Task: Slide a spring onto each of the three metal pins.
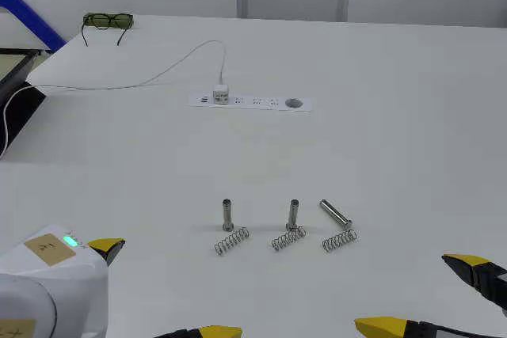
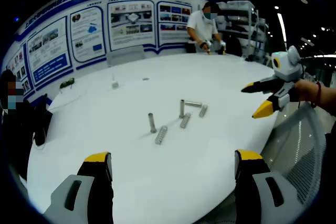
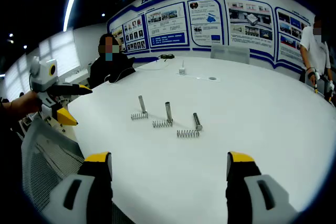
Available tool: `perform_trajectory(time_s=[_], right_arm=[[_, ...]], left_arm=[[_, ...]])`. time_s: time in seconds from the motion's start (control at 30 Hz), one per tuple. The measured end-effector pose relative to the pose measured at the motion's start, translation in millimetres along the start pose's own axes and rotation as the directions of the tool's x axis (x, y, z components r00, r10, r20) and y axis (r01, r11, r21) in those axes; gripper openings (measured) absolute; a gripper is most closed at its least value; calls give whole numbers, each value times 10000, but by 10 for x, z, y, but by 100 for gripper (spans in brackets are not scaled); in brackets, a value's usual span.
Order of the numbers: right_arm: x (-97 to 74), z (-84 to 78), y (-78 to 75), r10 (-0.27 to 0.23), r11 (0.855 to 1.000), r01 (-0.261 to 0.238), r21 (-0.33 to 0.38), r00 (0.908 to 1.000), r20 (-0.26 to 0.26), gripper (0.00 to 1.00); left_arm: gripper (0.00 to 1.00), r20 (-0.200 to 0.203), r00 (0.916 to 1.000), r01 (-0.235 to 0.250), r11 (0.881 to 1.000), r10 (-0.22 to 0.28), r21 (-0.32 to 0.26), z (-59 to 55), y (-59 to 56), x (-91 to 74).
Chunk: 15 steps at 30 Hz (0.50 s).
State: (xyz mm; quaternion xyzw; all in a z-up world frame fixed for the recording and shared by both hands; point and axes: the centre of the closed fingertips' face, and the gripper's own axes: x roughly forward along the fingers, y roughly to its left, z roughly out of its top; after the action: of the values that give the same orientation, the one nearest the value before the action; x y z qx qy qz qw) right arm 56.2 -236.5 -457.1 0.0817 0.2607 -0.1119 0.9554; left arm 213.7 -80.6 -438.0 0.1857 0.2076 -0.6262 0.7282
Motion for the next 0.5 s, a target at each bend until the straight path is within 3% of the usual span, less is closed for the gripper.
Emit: perform_trajectory(time_s=[0.5], right_arm=[[5,51,12,51,10000,-52,21,9996,264,91]], left_arm=[[97,122,9999,64,9999,-63,-79,41,5,19]])
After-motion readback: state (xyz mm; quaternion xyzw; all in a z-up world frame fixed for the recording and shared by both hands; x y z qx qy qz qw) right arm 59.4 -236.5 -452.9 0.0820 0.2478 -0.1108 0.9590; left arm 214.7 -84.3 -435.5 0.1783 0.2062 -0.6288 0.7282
